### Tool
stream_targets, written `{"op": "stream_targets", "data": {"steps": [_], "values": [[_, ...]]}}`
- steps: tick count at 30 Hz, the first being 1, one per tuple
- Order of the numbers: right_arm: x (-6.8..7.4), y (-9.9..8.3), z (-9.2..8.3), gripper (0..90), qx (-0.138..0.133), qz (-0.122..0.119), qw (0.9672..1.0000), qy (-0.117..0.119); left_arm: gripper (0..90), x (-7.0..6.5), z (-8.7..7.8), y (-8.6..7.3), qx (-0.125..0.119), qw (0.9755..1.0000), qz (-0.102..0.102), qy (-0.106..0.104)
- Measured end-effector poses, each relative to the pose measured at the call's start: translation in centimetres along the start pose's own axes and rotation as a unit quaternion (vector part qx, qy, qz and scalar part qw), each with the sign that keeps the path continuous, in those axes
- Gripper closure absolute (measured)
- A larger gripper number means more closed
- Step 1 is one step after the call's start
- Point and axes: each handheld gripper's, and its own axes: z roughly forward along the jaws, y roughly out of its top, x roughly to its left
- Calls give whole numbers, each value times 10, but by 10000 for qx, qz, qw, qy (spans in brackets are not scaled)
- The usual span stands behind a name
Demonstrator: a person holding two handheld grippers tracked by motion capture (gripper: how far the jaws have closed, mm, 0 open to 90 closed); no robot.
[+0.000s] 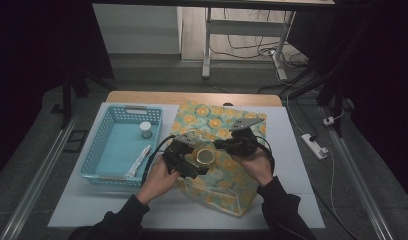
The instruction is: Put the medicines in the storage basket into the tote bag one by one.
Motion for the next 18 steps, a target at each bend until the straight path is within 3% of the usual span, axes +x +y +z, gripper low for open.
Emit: {"op": "stream_targets", "data": {"steps": [9, 18], "values": [[1, 0, 0, 900, 4, 1, 10000, 0, 0, 12, -27, -7, -34, 9999, -111, 84], [1, 0, 0, 900, -1, 5, 10000, -2, 0, 26, -53, -18, -85, 9981, -261, 555]]}}
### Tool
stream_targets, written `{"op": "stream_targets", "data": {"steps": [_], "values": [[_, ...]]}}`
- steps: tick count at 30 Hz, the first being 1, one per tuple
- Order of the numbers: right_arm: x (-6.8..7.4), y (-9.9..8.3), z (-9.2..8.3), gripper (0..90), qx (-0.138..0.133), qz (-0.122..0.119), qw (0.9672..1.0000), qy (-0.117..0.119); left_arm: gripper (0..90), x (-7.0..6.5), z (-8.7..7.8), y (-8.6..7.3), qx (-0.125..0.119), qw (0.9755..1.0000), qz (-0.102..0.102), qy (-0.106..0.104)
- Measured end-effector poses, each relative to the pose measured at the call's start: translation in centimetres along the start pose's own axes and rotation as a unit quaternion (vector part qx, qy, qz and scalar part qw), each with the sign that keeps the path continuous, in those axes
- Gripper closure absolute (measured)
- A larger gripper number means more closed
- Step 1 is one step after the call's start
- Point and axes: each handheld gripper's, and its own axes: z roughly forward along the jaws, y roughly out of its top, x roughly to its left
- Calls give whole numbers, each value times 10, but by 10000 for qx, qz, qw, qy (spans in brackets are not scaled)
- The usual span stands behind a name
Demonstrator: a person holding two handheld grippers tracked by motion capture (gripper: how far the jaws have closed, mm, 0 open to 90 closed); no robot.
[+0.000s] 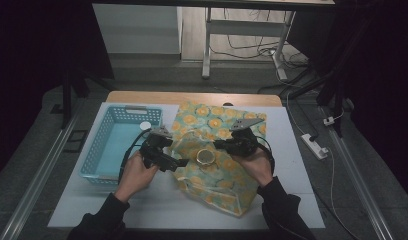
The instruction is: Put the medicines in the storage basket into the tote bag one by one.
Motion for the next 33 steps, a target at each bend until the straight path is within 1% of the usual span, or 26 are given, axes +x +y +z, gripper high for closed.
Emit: {"op": "stream_targets", "data": {"steps": [6, 8, 11, 14, 16, 20, 23, 25, 28, 30, 33], "values": [[0, 0, 0, 900, -7, 8, 10000, -4, 0, 15, -15, -7, 33, 9993, -154, 329], [0, 0, 0, 900, -7, 8, 10000, -3, 1, 20, -21, -10, 8, 9989, -263, 386], [0, 0, 0, 900, 0, 12, 10000, -5, 0, 28, -28, -14, 64, 9981, -321, 526], [0, 0, 1, 900, 5, 15, 10000, -3, 0, 38, -34, -18, 60, 9973, -452, 571], [0, 0, 1, 900, 4, 11, 10000, -1, 0, 45, -36, -22, 111, 9967, -487, 644], [0, 0, 1, 900, 12, 15, 10000, -7, 0, 57, -38, -30, 176, 9946, -615, 818], [0, -1, 1, 900, 22, 22, 10000, -10, 0, 67, -40, -34, 220, 9930, -750, 886], [0, -1, 2, 900, 31, 24, 10000, -12, 0, 71, -40, -37, 242, 9912, -835, 1001], [0, -1, 2, 900, 33, 23, 10000, -13, 1, 80, -41, -42, 293, 9887, -909, 1155], [-1, -1, 2, 900, 31, 20, 10000, -10, 1, 86, -39, -45, 323, 9879, -985, 1157], [-1, -1, 3, 900, 37, 20, 10000, -11, 1, 93, -35, -47, 417, 9870, -1005, 1186]]}}
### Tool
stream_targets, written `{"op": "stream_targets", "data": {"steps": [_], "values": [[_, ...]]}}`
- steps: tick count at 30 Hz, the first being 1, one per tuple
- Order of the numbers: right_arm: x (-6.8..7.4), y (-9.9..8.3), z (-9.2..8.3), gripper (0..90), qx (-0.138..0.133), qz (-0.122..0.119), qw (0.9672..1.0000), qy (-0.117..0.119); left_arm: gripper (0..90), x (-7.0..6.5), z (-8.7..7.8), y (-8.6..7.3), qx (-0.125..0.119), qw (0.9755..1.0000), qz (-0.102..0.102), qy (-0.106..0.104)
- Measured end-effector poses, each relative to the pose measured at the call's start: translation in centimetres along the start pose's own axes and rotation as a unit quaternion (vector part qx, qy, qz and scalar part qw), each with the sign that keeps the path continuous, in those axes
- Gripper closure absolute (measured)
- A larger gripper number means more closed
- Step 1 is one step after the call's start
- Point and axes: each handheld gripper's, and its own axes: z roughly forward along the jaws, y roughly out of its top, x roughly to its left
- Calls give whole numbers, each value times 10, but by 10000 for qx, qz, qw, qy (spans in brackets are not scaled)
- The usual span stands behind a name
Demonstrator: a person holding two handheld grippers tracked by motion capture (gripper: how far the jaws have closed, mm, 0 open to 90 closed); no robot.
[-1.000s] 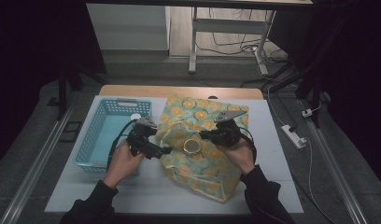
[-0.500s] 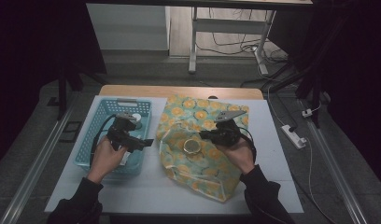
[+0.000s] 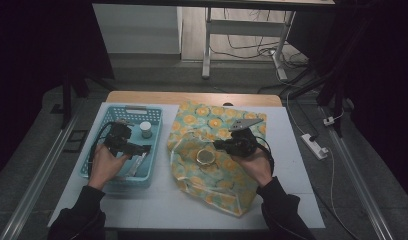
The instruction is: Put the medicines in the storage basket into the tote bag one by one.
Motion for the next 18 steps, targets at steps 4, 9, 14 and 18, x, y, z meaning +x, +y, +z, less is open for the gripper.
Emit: {"op": "stream_targets", "data": {"steps": [4, 9, 14, 18], "values": [[0, 0, 0, 900, 9, 1, 10000, 0, 0, 4, 10, -1, 230, 9997, 68, 79], [-1, -1, 1, 900, 19, -1, 10000, -4, 0, 4, 23, -2, 627, 9976, 198, 196], [0, -1, 0, 900, 26, 7, 10000, 10, 0, 4, 33, -3, 1054, 9939, 208, 248], [-1, -1, 1, 900, 20, 1, 10000, 13, 0, 4, 39, -4, 1319, 9907, 173, 281]]}}
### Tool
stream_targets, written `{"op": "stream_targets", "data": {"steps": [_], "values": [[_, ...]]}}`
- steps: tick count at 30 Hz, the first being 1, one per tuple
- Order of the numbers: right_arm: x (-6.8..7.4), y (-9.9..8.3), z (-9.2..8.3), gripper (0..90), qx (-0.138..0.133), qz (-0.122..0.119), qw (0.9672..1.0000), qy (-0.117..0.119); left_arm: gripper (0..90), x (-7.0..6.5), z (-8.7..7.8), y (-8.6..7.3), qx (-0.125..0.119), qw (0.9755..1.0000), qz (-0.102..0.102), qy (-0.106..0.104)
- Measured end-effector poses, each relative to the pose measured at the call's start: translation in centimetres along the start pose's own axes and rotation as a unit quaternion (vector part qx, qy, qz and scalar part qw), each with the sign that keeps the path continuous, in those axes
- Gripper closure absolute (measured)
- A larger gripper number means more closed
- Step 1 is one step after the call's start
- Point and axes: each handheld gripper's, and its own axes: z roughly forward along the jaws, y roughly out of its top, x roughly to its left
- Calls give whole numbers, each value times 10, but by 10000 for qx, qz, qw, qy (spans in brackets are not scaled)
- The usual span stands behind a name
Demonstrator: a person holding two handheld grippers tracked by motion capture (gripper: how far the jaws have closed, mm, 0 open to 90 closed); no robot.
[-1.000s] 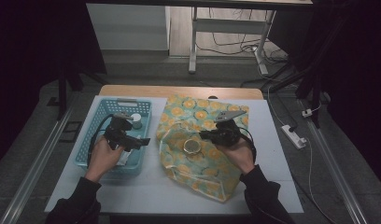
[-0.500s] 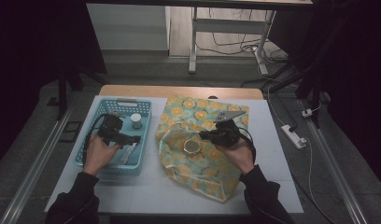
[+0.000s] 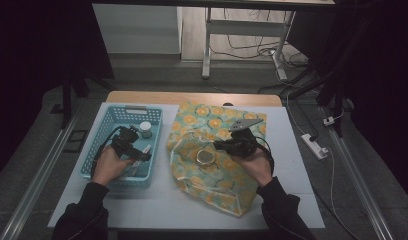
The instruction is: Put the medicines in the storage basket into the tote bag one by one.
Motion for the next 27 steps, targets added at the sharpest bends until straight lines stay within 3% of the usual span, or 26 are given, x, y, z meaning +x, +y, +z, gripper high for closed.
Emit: {"op": "stream_targets", "data": {"steps": [6, 12, 16, 27], "values": [[0, 0, 0, 900, 0, 1, 10000, -2, 79, -3, 5, 1, 277, 9996, 48, 95], [-1, 0, 0, 900, -3, 9, 10000, 1, 339, -5, 5, 0, 312, 9994, 107, -143], [-1, -1, 0, 900, 9, 13, 10000, -1, 451, -4, 4, 1, 312, 9994, 13, -175], [-2, -1, 1, 900, 26, 22, 10000, -8, 627, -3, 3, 2, 344, 9990, -54, -262]]}}
